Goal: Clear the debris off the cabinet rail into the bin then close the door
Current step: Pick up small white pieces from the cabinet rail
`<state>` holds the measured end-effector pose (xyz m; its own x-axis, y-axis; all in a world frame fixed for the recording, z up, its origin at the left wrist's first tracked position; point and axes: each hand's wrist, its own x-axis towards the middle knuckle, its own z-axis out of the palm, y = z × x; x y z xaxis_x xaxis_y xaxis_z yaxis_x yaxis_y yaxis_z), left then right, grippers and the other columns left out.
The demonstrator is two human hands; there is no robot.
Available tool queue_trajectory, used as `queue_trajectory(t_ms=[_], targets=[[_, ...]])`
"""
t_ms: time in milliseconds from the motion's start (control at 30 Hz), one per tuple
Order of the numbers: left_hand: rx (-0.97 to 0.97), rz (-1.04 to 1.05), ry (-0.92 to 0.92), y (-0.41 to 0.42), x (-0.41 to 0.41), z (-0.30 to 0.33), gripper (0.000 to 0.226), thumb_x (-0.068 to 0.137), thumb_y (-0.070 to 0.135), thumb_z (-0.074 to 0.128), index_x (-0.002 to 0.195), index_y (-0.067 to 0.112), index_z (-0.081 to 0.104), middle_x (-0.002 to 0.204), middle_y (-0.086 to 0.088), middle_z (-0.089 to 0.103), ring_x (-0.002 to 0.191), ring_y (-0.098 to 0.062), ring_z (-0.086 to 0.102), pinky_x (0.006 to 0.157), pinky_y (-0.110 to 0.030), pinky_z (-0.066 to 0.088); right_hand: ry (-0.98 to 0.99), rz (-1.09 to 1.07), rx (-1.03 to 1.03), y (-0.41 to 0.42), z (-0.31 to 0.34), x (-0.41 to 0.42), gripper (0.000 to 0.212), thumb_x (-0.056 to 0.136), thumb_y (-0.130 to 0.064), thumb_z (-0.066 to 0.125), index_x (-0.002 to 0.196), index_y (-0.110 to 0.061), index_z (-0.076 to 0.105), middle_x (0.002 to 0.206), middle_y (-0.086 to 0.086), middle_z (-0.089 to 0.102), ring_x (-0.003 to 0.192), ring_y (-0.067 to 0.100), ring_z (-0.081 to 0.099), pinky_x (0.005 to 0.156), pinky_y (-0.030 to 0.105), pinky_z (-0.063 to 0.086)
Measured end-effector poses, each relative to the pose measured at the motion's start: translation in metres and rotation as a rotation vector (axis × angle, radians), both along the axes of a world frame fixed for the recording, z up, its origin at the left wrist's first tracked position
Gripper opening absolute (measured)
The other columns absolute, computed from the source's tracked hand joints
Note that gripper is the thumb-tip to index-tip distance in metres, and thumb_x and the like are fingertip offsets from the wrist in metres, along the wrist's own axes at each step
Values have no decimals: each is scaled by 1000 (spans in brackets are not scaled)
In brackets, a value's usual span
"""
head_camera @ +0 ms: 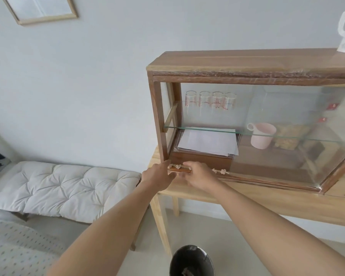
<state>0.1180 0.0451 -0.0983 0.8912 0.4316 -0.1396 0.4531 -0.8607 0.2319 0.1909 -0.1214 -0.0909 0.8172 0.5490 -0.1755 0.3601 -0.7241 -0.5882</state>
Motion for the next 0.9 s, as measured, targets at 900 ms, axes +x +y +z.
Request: queue_trajectory(t_ms=[900], targets=[[-191,16,-334,20,-31,-26,32,105,52,52,126,40,73,97,3,81,98,-29,71,81,-45,60,-143,-341,130,-1,-31,-32,23,100,-42,66,95,-28,83,106,-6,83,106,26,76,70,31,44]])
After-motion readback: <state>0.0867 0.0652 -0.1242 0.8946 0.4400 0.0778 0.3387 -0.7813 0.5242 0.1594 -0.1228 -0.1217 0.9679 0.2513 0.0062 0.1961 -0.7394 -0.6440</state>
